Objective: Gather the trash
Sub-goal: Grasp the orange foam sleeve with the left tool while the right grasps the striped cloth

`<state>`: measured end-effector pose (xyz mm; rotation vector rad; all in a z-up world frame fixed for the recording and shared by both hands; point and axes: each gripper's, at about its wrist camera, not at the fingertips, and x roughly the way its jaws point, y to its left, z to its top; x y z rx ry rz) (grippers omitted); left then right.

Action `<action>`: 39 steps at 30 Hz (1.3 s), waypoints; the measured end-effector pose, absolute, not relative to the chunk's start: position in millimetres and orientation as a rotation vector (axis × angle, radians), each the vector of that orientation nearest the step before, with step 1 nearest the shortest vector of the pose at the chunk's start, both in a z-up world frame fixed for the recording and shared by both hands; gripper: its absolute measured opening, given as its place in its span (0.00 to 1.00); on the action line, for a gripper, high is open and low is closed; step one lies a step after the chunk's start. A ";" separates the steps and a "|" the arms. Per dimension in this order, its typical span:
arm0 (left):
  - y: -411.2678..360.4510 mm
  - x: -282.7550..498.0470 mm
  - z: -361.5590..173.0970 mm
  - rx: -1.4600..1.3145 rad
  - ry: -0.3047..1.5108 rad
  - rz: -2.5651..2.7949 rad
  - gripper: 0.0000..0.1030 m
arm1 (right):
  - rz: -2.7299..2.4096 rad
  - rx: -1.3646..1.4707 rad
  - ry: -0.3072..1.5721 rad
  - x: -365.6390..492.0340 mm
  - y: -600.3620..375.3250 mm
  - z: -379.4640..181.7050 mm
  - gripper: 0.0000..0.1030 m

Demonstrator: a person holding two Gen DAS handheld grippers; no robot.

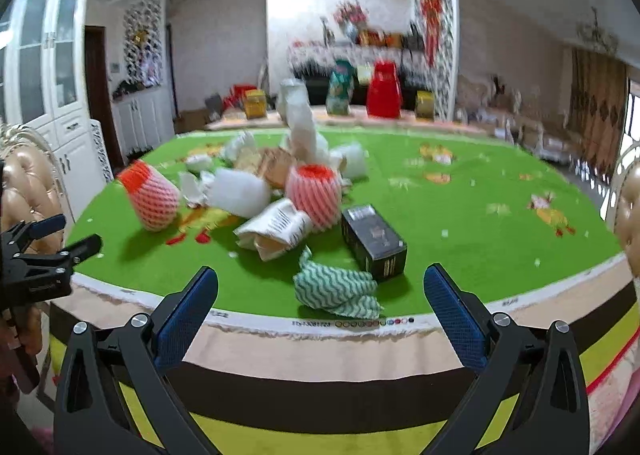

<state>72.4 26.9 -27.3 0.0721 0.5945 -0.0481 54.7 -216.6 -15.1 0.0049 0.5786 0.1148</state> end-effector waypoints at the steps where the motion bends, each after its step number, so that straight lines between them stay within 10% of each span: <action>1: 28.0 77.4 -28.6 0.060 0.611 -0.055 0.96 | 0.113 0.008 0.601 61.0 -216.9 -18.6 0.94; 16: 37.9 137.5 -41.1 -0.020 0.692 -0.031 0.95 | 0.125 -0.039 0.841 145.5 -204.8 -67.1 0.73; 25: 33.2 181.4 -51.7 -0.003 0.748 -0.027 0.76 | 0.139 -0.046 0.874 149.4 -204.9 -81.0 0.43; 39: 35.8 213.4 -59.7 -0.024 0.764 -0.009 0.39 | 0.156 -0.042 0.797 133.3 -203.2 -68.0 0.41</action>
